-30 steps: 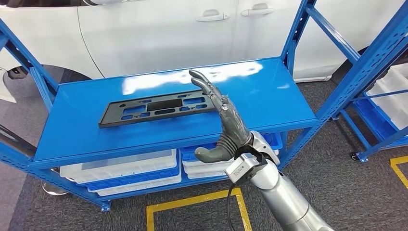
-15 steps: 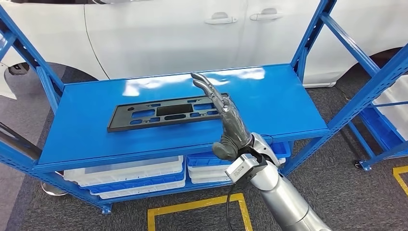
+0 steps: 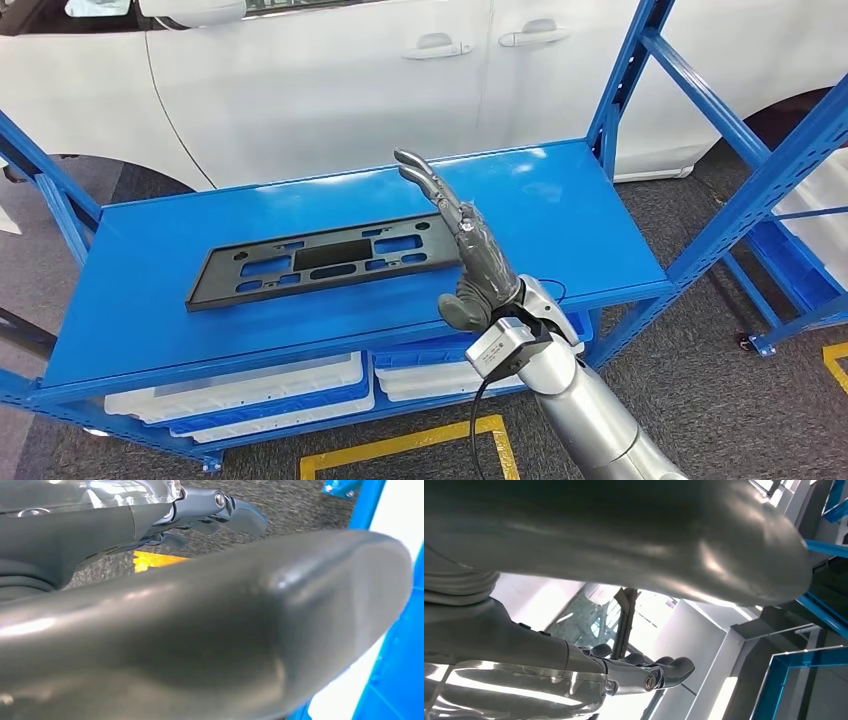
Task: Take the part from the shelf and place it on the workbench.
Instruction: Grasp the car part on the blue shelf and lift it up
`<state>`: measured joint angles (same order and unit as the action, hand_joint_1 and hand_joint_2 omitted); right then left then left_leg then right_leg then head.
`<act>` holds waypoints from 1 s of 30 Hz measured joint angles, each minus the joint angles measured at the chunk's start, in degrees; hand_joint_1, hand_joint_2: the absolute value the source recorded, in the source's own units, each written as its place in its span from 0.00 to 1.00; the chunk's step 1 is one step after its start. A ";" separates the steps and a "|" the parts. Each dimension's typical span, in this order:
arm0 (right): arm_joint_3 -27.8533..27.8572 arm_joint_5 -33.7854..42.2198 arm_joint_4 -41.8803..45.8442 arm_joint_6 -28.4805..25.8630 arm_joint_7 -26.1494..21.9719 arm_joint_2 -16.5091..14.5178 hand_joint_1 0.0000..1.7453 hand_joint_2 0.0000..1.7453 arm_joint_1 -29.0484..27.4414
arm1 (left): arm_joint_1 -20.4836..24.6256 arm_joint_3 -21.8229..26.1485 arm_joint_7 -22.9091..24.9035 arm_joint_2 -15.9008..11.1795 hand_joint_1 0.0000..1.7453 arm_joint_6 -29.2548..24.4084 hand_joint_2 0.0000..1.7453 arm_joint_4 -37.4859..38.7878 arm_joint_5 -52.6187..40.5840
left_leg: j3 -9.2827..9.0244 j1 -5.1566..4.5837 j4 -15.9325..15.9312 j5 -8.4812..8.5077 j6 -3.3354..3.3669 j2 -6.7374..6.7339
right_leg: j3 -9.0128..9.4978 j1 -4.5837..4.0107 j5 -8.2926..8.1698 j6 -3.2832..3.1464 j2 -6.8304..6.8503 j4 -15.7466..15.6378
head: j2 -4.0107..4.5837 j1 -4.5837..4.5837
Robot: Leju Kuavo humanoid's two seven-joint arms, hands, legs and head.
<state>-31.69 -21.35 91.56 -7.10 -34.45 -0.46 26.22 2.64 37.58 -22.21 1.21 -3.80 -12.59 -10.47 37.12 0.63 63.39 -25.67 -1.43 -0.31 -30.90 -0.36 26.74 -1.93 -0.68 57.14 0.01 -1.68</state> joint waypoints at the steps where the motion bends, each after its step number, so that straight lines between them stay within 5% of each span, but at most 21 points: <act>1: -0.01 0.02 -0.04 0.14 0.00 0.01 0.00 0.00 0.01 | 0.00 0.01 0.13 -0.03 0.00 -0.03 0.00 0.00 -0.08 | -0.96 -0.13 -3.14 1.41 0.30 0.01 | 0.28 -0.07 0.33 0.17 -0.05 0.06 | 0.00 -0.01; 4: -0.03 1.45 -0.17 2.35 0.59 0.02 0.00 0.00 0.06 | 0.01 0.03 0.72 -0.05 0.00 -0.34 0.00 0.00 -0.23 | -1.77 -0.48 -5.77 2.12 1.17 0.02 | 0.27 -0.16 0.95 0.97 -0.21 0.13 | -0.01 0.00; 5: -0.04 2.73 -0.20 3.96 1.24 0.02 0.00 0.25 0.11 | 0.01 0.04 1.06 -0.02 0.00 -0.46 0.00 0.00 -0.32 | -1.97 -0.35 -5.93 2.48 1.42 0.02 | 0.33 -0.12 1.25 1.30 -0.21 0.19 | -0.01 0.01; 8: -0.07 8.36 -0.77 11.07 4.80 0.13 0.00 0.25 0.66 | 0.08 0.13 3.12 0.08 0.00 -1.42 0.00 0.00 -0.99 | -2.76 0.06 -6.75 2.40 2.08 -0.01 | -1.96 0.15 3.99 2.39 -0.03 5.09 | -0.01 0.31; 9: -0.11 10.02 -1.38 13.51 6.09 0.25 0.00 0.00 0.87 | 0.09 0.17 4.29 0.08 0.00 -2.11 0.00 0.01 -1.38 | -2.88 0.05 -6.81 2.26 2.24 -0.02 | -4.16 0.33 5.49 2.74 0.01 8.95 | -0.01 0.44; 11: -0.29 11.68 -3.10 16.58 7.79 0.58 0.00 0.00 1.05 | 0.01 0.22 6.63 0.12 0.00 -3.43 0.00 0.02 -2.23 | -3.00 0.07 -6.74 1.94 2.38 -0.01 | -8.66 0.84 7.22 3.26 0.06 15.87 | -0.01 0.50; 13: -0.57 11.98 -4.56 17.45 8.38 0.87 0.00 0.00 1.14 | -0.25 0.23 7.98 0.25 0.00 -4.14 0.00 0.03 -2.82 | -3.31 0.14 -6.56 1.53 2.22 0.05 | -9.60 1.28 4.81 3.57 0.22 15.32 | -0.01 0.52; 15: -0.86 12.10 -5.39 17.57 8.51 0.99 0.00 0.00 1.48 | -0.45 0.23 8.40 0.44 0.00 -4.36 0.00 0.04 -3.07 | -3.79 0.17 -6.24 0.93 1.80 0.14 | -6.74 1.55 0.21 3.59 0.54 7.81 | -0.01 0.54; 17: -1.06 12.22 -6.01 17.57 8.58 1.02 0.00 0.00 1.87 | -0.42 0.23 8.51 0.51 0.00 -4.44 0.00 0.05 -3.16 | -3.98 0.04 -5.89 0.39 1.14 0.25 | -4.39 1.41 -1.91 3.14 0.70 2.18 | -0.01 0.50; 21: -1.18 12.28 -6.65 17.57 8.66 1.09 0.00 1.00 2.01 | -0.40 0.23 8.63 0.51 0.00 -4.46 0.00 0.04 -3.17 | -4.09 0.03 -5.93 0.14 0.26 0.25 | -4.09 1.04 -1.68 2.22 0.60 1.29 | -0.01 0.48; 25: -1.30 11.20 -6.83 17.16 8.77 1.09 0.00 1.00 2.18 | -0.38 0.21 9.24 0.57 0.00 -4.71 0.00 0.05 -3.47 | -4.04 0.24 -5.43 -0.37 -0.21 0.22 | -3.78 1.13 -1.82 1.63 0.58 0.93 | -0.01 0.45; 28: -6.33 -5.37 -10.53 8.46 10.10 0.52 0.00 1.00 3.18 | -0.75 -0.10 13.31 0.87 0.00 -6.60 0.00 0.11 -5.17 | 2.10 0.43 7.15 -5.51 -0.92 0.20 | -3.14 0.81 -1.69 0.42 0.52 0.53 | 0.00 0.31; 29: -8.97 -12.05 -12.61 4.23 10.66 -0.04 0.00 1.00 3.56 | -0.92 -0.21 14.38 1.00 0.00 -7.11 0.00 0.13 -5.71 | 3.49 0.43 9.53 -5.84 -0.89 0.21 | -2.97 0.62 -1.57 0.23 0.46 0.54 | 0.01 0.28; 30: -11.04 -15.75 -14.43 1.11 11.03 -0.80 0.00 1.00 3.85 | -1.01 -0.25 14.53 1.10 0.00 -7.16 0.00 0.14 -6.06 | 2.42 0.42 6.86 -3.88 -0.67 0.21 | -2.80 0.50 -1.48 0.21 0.39 0.55 | 0.01 0.28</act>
<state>-42.73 -37.10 77.13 -5.99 -23.41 -1.25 30.08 1.62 37.33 -7.68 2.32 -10.96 -12.45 -16.53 39.54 1.04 70.25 -29.55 -2.10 -0.10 -33.70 0.14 25.26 -1.72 -0.29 57.68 0.02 -1.40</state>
